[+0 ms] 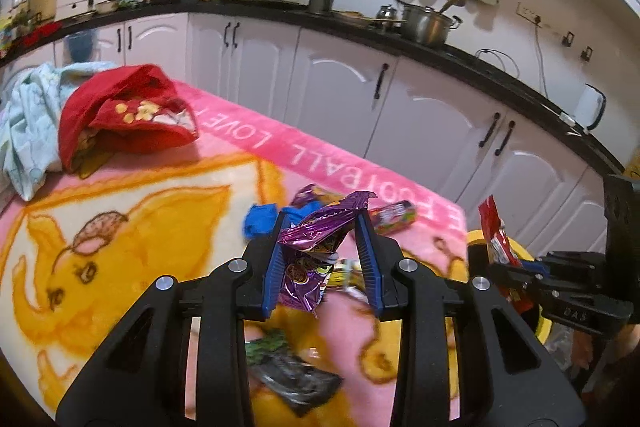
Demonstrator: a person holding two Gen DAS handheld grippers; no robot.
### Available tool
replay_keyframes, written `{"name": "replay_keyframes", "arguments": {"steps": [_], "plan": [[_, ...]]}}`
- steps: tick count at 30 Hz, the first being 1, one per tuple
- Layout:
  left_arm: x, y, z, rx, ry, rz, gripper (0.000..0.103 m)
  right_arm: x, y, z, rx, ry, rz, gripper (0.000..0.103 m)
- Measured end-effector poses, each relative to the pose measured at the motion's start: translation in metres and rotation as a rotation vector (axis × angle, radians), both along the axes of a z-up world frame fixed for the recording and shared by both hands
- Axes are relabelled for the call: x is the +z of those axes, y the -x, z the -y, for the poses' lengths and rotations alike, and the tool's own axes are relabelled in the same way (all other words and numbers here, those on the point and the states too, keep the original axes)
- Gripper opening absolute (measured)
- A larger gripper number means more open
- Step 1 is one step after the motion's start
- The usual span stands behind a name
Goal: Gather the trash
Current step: 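Grasp the purple wrapper with the left tool while the right tool grasps the red snack wrapper, then carry both wrappers over the yellow bin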
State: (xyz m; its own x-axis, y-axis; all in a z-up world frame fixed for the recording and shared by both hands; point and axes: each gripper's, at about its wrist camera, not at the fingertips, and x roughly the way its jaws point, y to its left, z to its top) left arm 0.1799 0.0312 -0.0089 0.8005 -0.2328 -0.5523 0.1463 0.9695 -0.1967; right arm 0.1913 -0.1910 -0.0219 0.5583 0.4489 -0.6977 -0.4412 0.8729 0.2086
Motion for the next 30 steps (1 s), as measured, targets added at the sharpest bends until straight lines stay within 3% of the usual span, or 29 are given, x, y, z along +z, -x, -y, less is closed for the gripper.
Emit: {"name": "replay_keyframes", "arguments": {"steps": [16,30], "plan": [[0.017,0.013,0.072,-0.120,-0.003,0.046,0.026,0.033,0.013,0.074,-0.101,-0.047,0.078,0.012],[0.016,0.019,0.131,-0.228,-0.014,0.053,0.026,0.037,0.021,0.134,-0.197,-0.076,0.091,0.012]]}}
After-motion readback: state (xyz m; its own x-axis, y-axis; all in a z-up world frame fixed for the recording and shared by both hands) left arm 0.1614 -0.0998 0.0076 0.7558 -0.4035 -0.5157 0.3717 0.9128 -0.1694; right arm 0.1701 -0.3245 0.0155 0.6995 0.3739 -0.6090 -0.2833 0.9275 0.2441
